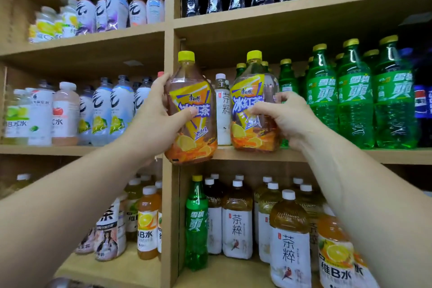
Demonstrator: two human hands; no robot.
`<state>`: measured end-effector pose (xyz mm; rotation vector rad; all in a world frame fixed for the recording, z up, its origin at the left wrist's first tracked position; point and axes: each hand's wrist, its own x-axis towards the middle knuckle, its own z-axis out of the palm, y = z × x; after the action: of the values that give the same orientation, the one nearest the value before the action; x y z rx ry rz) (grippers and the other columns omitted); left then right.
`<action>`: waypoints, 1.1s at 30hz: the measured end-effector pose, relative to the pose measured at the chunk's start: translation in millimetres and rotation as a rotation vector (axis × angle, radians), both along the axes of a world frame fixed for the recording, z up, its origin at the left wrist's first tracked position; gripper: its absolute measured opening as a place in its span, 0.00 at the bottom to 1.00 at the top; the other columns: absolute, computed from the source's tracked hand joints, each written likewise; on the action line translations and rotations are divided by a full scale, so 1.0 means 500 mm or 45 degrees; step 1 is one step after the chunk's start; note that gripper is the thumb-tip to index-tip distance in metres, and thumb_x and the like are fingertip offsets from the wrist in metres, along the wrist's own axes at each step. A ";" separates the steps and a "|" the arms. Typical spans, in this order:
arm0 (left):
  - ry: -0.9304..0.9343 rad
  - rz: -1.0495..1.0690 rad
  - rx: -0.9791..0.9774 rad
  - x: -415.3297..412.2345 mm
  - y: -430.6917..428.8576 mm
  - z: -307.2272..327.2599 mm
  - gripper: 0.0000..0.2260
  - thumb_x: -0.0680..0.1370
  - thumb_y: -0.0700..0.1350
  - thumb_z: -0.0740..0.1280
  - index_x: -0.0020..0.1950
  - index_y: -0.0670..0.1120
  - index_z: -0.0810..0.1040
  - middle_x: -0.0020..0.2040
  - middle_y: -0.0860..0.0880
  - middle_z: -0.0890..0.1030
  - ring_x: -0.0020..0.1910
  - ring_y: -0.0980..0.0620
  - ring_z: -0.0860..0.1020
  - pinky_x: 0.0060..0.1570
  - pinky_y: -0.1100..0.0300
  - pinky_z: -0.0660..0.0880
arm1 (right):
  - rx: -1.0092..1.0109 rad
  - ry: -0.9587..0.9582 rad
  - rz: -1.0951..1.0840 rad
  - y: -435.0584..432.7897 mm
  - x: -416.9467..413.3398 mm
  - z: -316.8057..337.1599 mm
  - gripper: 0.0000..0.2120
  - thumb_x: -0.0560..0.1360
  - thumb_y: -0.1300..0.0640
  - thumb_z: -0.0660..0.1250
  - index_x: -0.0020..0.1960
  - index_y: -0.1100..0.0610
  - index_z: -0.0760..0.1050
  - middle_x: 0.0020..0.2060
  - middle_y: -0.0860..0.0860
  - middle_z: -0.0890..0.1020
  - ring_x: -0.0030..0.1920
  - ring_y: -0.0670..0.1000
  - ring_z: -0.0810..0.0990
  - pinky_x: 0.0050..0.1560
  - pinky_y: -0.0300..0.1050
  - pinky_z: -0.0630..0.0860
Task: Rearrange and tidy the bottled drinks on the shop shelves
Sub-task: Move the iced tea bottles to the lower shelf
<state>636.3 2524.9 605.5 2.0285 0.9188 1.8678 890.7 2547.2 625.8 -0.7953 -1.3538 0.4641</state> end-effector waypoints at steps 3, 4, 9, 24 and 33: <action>-0.056 -0.007 0.054 -0.022 -0.047 -0.041 0.34 0.78 0.46 0.72 0.78 0.63 0.59 0.61 0.61 0.77 0.54 0.64 0.81 0.42 0.64 0.81 | 0.145 -0.003 -0.064 -0.061 -0.011 -0.032 0.25 0.60 0.57 0.85 0.53 0.54 0.77 0.45 0.50 0.86 0.40 0.47 0.87 0.41 0.50 0.85; -0.094 -0.039 0.064 -0.027 -0.059 -0.055 0.34 0.78 0.46 0.72 0.77 0.63 0.59 0.62 0.61 0.77 0.54 0.63 0.81 0.43 0.63 0.82 | 0.184 0.001 -0.069 -0.083 -0.017 -0.045 0.26 0.60 0.55 0.85 0.53 0.54 0.78 0.43 0.49 0.86 0.40 0.48 0.87 0.41 0.52 0.86; -0.217 -0.206 0.060 -0.055 -0.080 -0.147 0.36 0.74 0.46 0.74 0.78 0.58 0.62 0.63 0.54 0.81 0.58 0.56 0.83 0.51 0.54 0.83 | 0.185 0.009 -0.102 -0.166 -0.026 -0.147 0.31 0.54 0.46 0.83 0.53 0.55 0.80 0.46 0.55 0.87 0.46 0.59 0.87 0.45 0.67 0.83; -0.004 -0.574 -0.602 -0.216 -0.055 -0.736 0.39 0.68 0.41 0.78 0.75 0.59 0.67 0.69 0.59 0.77 0.65 0.56 0.78 0.63 0.55 0.77 | -0.590 -0.135 -0.412 -0.316 -0.124 -0.781 0.33 0.57 0.51 0.82 0.59 0.51 0.75 0.51 0.47 0.86 0.49 0.45 0.86 0.48 0.39 0.79; 0.128 -0.623 -1.203 -0.177 -0.081 -1.051 0.51 0.57 0.56 0.85 0.76 0.55 0.65 0.71 0.52 0.77 0.65 0.53 0.79 0.66 0.51 0.76 | -1.100 -0.003 -0.400 -0.389 -0.063 -1.137 0.39 0.51 0.56 0.85 0.59 0.49 0.73 0.52 0.51 0.86 0.53 0.54 0.86 0.60 0.55 0.80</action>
<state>547.9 2484.3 80.0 1.5346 0.9518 0.8227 859.2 2352.8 57.2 -1.6834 -0.9742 0.8077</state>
